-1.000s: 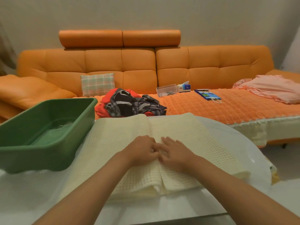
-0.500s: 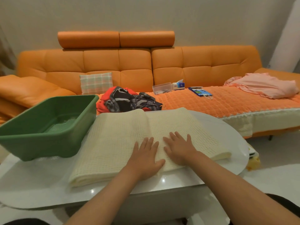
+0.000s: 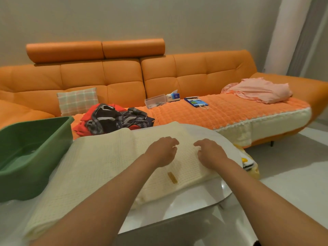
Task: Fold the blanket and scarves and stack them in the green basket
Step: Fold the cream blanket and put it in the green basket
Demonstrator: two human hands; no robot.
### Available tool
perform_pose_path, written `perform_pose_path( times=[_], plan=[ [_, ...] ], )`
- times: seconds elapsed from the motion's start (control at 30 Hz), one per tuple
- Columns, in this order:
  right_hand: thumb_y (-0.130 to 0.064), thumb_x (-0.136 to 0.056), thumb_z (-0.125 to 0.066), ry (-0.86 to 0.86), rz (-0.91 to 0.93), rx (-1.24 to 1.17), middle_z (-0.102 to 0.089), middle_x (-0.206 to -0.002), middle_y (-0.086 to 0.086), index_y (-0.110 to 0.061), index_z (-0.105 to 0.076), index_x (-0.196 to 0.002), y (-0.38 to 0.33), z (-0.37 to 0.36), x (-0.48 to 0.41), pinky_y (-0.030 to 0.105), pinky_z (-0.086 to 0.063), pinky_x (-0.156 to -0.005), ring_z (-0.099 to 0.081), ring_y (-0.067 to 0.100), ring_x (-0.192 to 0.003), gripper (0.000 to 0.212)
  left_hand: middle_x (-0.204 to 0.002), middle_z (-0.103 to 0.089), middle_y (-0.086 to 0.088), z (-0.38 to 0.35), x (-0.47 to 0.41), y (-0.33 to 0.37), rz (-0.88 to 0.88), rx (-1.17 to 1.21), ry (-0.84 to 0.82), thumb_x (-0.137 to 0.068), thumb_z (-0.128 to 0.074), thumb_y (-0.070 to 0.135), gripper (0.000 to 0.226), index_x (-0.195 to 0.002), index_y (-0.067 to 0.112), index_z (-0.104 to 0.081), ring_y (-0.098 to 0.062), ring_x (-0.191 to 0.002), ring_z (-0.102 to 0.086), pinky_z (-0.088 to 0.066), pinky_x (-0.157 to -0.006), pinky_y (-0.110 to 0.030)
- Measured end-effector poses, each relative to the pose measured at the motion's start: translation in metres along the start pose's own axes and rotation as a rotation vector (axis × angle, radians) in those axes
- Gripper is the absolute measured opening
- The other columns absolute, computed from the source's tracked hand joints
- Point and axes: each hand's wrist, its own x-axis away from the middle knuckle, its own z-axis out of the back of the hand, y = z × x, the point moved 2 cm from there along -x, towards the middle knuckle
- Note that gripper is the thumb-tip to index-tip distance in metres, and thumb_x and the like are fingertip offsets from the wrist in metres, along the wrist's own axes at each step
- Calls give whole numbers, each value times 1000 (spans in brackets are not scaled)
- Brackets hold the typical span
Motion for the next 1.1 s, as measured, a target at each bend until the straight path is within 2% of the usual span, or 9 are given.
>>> perform_pose_path(
  times=[0.1,0.17,0.23,0.33,0.43,0.53,0.73,0.87,1.1],
  plan=[
    [-31,-97,-50,-80,-109,7,-54,-132,6,-18,-57,-132,28,5,-5,39,-45,-97,-50,28,-122,38,-144,-48,5,-13,-37,23,-92,-39,-41,-104,-39,19,39,-140,25,-50,-18,-132,-44,-42,-105,-39],
    [-33,-92,-54,-129,-127,-89,-61,-96,4,-17,-66,-95,40,2,-6,33,-45,-77,-59,21,-91,19,-150,-44,6,-23,-55,38,-179,-93,-67,-99,-41,6,48,-143,25,-48,-18,-137,-38,-39,-107,-38],
    [-30,-86,-59,-142,-125,-217,-45,-62,-2,-18,-49,-63,46,0,-6,32,-35,-59,-45,18,-60,28,-157,-35,7,-34,-68,52,-286,-190,-122,-91,-42,-6,64,-149,24,-40,-17,-144,-26,-32,-112,-38],
    [-25,-81,-64,-148,-73,-307,-30,-49,-4,-18,-37,-53,51,0,-8,35,-27,-55,-33,16,-50,40,-154,-38,2,-48,-78,64,-333,-214,-227,-88,-50,-4,72,-152,24,-34,-19,-145,-26,-32,-111,-38],
    [-19,-81,-64,-150,-45,-404,-29,-51,-5,-19,-34,-54,48,4,-6,32,-25,-54,-30,14,-52,41,-125,-59,3,-47,-80,65,-387,-324,-110,-88,-54,6,60,-143,30,-45,-21,-118,-44,-33,-84,-30],
    [-17,-81,-67,-164,-52,-520,-46,-64,-4,-17,-50,-66,36,10,-5,26,-33,-57,-44,13,-61,22,-109,-61,6,-30,-74,56,-423,-390,51,-90,-53,12,46,-130,34,-57,-19,-104,-46,-25,-74,-29],
    [-11,-82,-67,-294,-17,-677,-68,-97,6,-16,-67,-107,-13,20,7,29,-54,-58,-67,22,-84,25,-105,-56,7,17,-37,7,-265,-214,168,-91,-54,12,28,-106,28,-71,-16,-94,-54,-49,-73,-33],
    [-12,-84,-66,-270,74,-759,-69,-91,8,-9,-69,-104,-68,25,12,31,-58,-61,-68,21,-78,20,-106,-58,4,54,2,-34,-189,-73,211,-92,-54,4,25,-99,18,-73,-19,-94,-58,-48,-76,-31],
    [-26,-86,-72,-340,229,-935,-70,-103,6,-13,-73,-104,-193,18,29,29,-54,-79,-66,22,-95,22,-96,-61,7,127,96,-117,-68,-38,453,-88,-62,-1,25,-87,18,-77,-13,-86,-58,-53,-80,-31]
  ],
)
